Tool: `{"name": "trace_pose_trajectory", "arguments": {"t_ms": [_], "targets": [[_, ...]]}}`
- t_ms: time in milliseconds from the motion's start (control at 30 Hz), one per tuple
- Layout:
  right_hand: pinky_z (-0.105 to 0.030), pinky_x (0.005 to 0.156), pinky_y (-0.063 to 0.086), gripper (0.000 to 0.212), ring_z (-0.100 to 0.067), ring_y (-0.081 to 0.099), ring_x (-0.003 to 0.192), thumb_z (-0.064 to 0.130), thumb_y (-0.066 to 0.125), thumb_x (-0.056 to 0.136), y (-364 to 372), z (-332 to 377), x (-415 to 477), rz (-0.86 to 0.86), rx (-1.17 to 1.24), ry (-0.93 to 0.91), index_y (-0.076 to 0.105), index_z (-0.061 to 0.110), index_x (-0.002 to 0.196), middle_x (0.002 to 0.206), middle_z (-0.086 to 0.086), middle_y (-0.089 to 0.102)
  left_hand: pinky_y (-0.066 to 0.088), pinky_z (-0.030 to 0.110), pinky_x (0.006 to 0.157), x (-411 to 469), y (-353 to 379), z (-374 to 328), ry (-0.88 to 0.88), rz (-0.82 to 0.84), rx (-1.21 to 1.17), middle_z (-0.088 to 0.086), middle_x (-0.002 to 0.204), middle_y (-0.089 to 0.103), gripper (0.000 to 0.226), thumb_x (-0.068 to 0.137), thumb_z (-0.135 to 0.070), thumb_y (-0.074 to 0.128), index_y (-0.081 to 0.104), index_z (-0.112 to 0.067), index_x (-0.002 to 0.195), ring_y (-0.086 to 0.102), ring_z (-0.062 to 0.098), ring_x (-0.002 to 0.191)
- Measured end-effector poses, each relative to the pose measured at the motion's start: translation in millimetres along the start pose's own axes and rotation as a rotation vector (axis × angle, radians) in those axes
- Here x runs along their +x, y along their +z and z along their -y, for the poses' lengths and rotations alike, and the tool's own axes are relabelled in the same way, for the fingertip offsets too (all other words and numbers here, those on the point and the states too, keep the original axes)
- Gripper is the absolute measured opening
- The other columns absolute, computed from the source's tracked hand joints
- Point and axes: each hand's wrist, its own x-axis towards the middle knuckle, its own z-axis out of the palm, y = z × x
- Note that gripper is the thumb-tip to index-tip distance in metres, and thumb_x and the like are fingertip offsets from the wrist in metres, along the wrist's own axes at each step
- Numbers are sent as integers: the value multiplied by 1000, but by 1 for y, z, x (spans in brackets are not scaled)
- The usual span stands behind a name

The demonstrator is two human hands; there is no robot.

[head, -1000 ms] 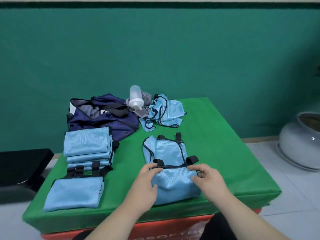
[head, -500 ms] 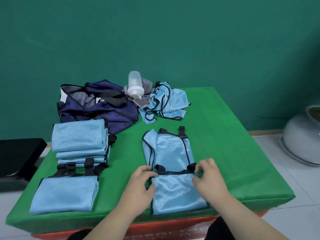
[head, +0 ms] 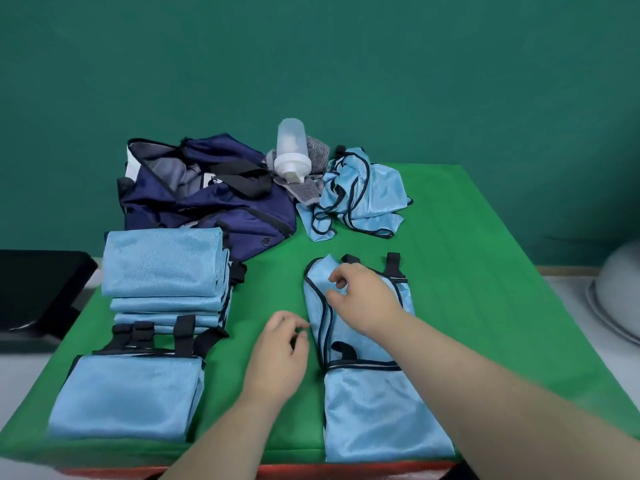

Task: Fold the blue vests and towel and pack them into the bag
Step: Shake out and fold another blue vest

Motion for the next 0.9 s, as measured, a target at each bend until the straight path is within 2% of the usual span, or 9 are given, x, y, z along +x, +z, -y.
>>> {"name": "trace_pose_trajectory", "arguments": {"t_ms": [167,267,333,433,633,733,833,900], "targets": [[-39,88,51,46,-25,58,108,49,63,89,25,10,42,22,-140,28,57,19,123,119,-3,61,48,29,86,-1,4,2,30,-2,67,-22,100,50,13,91,-15,55,65,-23,91,55,4,93],[-38,78,48,53,-30,59,106,54,61,89,38,13,58,49,-261,25,49,17,125,116,-7,59,41,21,85,-1,4,1,50,-7,122,-18,98,50,10,89,-15,57,65,-22,89,49,3,93],[-38,72,46,43,-33,59,102,47,56,92,43,14,63,86,-372,-13,48,16,122,112,-9,58,36,17,84,0,5,2,52,-4,139,-16,98,50,10,88,-15,57,65,-21,89,47,3,94],[-37,74,47,29,-33,60,100,30,51,93,39,15,63,124,-464,-50,57,15,118,114,-10,59,35,16,85,0,4,3,46,1,151,-16,98,50,10,88,-17,57,65,-21,89,46,3,94],[-31,60,44,6,-25,58,74,26,56,87,-6,-9,38,-99,-135,119,54,20,87,84,1,61,40,20,89,0,3,2,46,37,181,-16,98,49,11,90,-20,54,65,-21,91,45,3,97],[-28,53,42,5,-17,56,62,23,58,83,-21,-41,7,-199,-52,230,55,25,81,76,5,61,40,21,91,-1,2,1,46,52,198,-18,97,48,11,91,-21,53,64,-24,91,44,2,98],[-28,51,44,5,-17,54,53,22,59,83,-23,-73,-23,-152,-49,362,56,25,80,65,4,62,39,21,92,-1,2,-1,48,53,225,-19,97,48,11,91,-21,54,64,-25,91,44,2,98],[-32,57,50,6,-20,59,59,26,59,83,-23,-86,-32,-111,-69,417,54,25,82,69,3,64,38,21,92,-1,2,-2,50,53,232,-19,96,48,10,91,-21,54,63,-26,90,44,2,97]]}}
